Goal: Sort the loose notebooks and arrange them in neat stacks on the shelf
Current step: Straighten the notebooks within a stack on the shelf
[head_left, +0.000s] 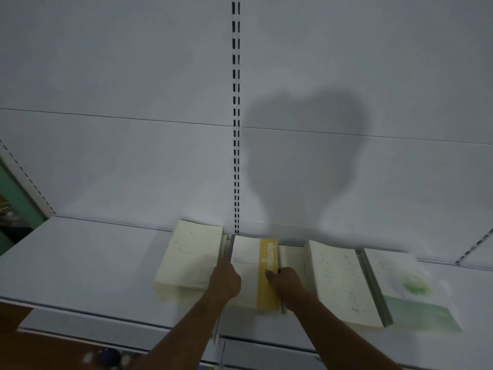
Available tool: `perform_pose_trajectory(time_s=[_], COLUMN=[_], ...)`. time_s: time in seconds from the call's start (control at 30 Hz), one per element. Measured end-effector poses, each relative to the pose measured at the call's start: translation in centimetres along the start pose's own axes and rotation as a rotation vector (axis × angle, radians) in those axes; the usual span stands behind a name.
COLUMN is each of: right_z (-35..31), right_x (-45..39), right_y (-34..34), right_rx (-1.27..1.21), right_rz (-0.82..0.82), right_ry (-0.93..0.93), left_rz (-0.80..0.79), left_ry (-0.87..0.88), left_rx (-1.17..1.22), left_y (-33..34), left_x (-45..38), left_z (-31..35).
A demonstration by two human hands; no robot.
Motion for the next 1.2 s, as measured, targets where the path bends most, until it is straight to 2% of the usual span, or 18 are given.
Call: perform_pose_trajectory(time_s=[0.2, 0.33, 0.4, 0.5, 0.63, 0.73, 0.83, 1.0, 1.07, 1.2], right_z=[-0.2, -0.8, -1.5, -2.2, -0.2, 2.5, 5.3, 8.0, 8.5, 9.1], right_x=[0.1, 0.5, 0.4, -0.1, -1.3, -2.3, -3.2, -4.2, -4.5, -4.9], right_y=[0.0, -0.6, -1.9, -5.1, -10.4, -14.1, -16.4, -16.5, -16.3, -16.0], right_rx=[0.111, 0.148, 0.172, 0.2, 0.125, 0.213, 0.304, 0.159, 0.093, 0.131], right_rz=[0.03, 0.05, 0.09, 0.161, 0.276, 0.363, 0.35, 0.255, 0.244, 0.268], right_ry=[-0.018, -0.088, -0.152, -0.225, -0.188, -0.12, -0.027, 0.059, 0.089, 0.122], left_rz=[0.104, 0.27, 0.296, 0.238, 0.092, -0.013, -0.126, -0.101, -0.076, -0.054], left_ry=[0.047, 0.127, 0.195, 0.289, 0.324, 0.261, 0.164, 0.107, 0.103, 0.036], left_rx=[-0.007, -0.198, -0.196, -0.147, -0.034, -0.009, -0.027, -0.14, -0.115, -0.157], left_y=[0.4, 0.6, 1.1, 2.5, 5.5, 8.0, 10.2, 12.3, 12.9, 13.3], left_x=[0.5, 1.6, 2.0, 2.8, 3.8, 4.5, 4.9, 4.6, 4.6, 4.7], left_z=[1.4, 4.0, 6.0, 8.8, 11.0, 12.0, 12.2, 11.6, 11.5, 12.0])
Point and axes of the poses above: each hand's wrist, its own x-axis away from the middle knuckle, its own y-axis out of the palm, z = x × y, the point moved 4 cm from there along -x, towards the middle knuckle, and after that the axes turned 7 degrees about z, right-handed, at the moved point
